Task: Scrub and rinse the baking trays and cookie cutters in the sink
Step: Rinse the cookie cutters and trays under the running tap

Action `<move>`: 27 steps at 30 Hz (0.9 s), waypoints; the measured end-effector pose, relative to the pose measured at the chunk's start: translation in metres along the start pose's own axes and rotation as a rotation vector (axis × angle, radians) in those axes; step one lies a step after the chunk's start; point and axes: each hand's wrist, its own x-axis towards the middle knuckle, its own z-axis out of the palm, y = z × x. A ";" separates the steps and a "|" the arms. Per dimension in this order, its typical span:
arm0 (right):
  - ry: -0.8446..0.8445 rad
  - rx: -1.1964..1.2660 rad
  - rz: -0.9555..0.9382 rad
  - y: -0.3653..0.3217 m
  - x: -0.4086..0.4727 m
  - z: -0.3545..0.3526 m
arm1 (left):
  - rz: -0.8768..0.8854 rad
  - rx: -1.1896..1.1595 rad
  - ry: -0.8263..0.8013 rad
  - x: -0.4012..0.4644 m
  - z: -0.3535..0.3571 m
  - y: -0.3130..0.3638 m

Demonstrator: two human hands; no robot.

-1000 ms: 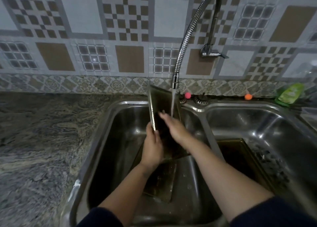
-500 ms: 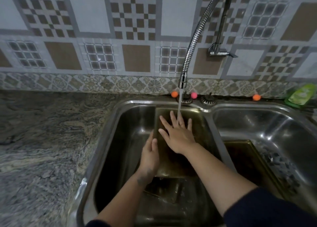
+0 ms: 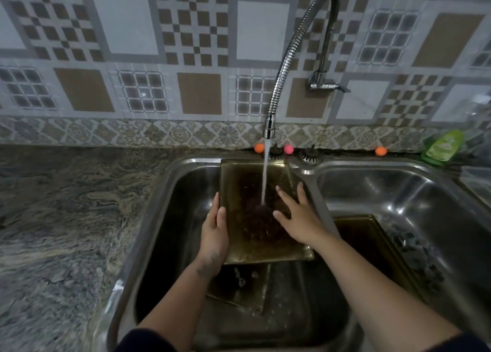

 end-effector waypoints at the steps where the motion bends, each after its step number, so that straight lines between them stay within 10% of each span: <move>1: 0.012 0.172 0.012 0.002 -0.005 -0.001 | -0.009 0.000 -0.003 0.000 0.001 -0.001; 6: 0.098 0.674 0.080 0.008 -0.029 -0.022 | -0.067 -0.021 -0.083 -0.006 0.013 -0.008; 17: 0.423 0.025 -0.064 -0.006 -0.057 -0.129 | 0.115 0.145 -0.390 -0.004 0.100 0.000; 27: 0.422 -0.091 -0.005 0.096 -0.070 -0.205 | 0.359 1.150 -0.545 -0.006 0.178 -0.006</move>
